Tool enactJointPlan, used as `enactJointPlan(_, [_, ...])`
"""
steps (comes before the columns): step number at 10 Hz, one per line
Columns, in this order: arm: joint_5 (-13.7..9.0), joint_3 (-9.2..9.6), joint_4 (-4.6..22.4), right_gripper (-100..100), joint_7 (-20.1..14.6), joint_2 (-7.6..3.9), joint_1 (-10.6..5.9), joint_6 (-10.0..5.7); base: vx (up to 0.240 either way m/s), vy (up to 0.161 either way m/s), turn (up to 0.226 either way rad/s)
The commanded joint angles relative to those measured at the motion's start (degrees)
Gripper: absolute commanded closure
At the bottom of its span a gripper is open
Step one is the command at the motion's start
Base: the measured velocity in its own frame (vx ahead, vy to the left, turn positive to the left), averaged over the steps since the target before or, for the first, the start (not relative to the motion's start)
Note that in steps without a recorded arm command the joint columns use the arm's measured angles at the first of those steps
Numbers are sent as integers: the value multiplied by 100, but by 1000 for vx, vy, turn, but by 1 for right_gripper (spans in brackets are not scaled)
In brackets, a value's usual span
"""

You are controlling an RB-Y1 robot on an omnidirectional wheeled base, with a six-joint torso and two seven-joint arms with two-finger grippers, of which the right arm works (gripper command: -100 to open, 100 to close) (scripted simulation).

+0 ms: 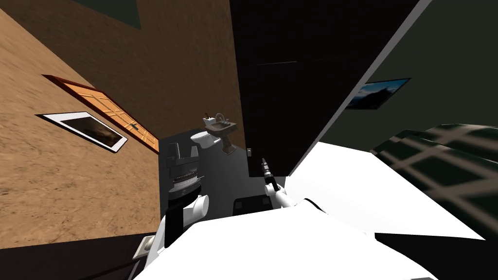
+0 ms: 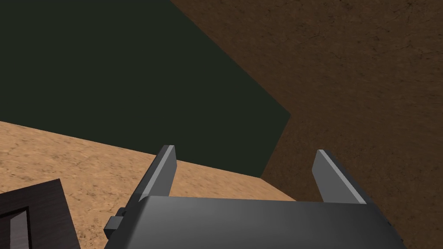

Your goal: Push the door open

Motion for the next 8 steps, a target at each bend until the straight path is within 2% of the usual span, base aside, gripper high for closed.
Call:
enactJointPlan(1, [-8,154,101,-100,-43,119,-82,-8,-116,115,-260])
enactJointPlan(4, [-12,236,163,-100,-67,200,-128,-23,-84,113,-68])
enactJointPlan(6, [-15,304,214,-100,-87,278,-165,-36,-89,164,-72])
enactJointPlan(8, [-16,324,229,-100,-93,305,-176,-40,-64,107,-36])
